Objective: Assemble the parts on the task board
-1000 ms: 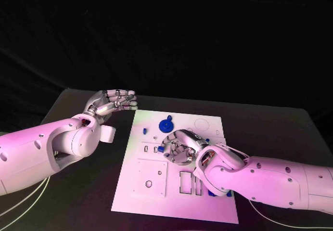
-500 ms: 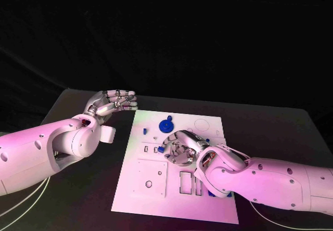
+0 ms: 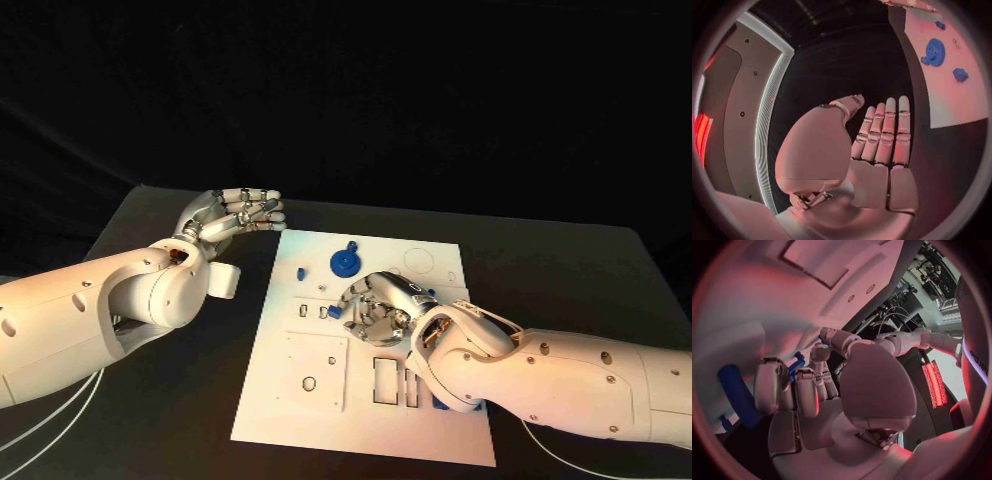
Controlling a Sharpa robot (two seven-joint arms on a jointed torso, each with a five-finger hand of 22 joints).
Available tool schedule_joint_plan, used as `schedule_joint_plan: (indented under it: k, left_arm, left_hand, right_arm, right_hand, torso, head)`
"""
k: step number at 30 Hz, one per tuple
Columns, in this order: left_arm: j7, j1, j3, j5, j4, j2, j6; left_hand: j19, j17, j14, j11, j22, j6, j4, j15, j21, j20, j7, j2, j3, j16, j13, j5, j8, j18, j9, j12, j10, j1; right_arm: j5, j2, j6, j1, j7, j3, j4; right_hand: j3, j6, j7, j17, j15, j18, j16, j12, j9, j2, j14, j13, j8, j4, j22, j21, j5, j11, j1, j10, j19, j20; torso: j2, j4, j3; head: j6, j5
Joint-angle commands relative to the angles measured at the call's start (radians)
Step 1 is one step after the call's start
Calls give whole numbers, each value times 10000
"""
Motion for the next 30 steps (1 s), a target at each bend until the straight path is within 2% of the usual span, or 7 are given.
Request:
schedule_joint_plan:
  k: [1,30]
  left_arm:
    - [64,-3,5,-39,7,16,139]
    - [70,-28,1,-40,-42,35,137]
  left_hand:
    - [-70,12,24,29,11,47,-42,23,65,-4,192,47,-6,-56,4,-33,-41,86,-15,-62,-53,-64]
    - [-70,12,24,29,11,47,-42,23,65,-4,192,47,-6,-56,4,-33,-41,86,-15,-62,-53,-64]
  right_arm:
    - [-171,-11,15,-10,-74,-1,9]
    - [-183,-210,154,-41,-62,-2,273]
  right_hand:
    - [-73,77,-16,1187,14,71,-43,32,-17,-41,756,9,-60,8,1166,-18,41,5,-25,70,35,50]
    - [-116,171,-38,1173,4,67,-48,447,-25,-11,754,359,-65,43,1182,-8,40,-14,-44,206,49,42]
  torso:
    - [-1,18,0]
    - [10,19,2]
  head:
    - [-4,-14]
    - [2,-19]
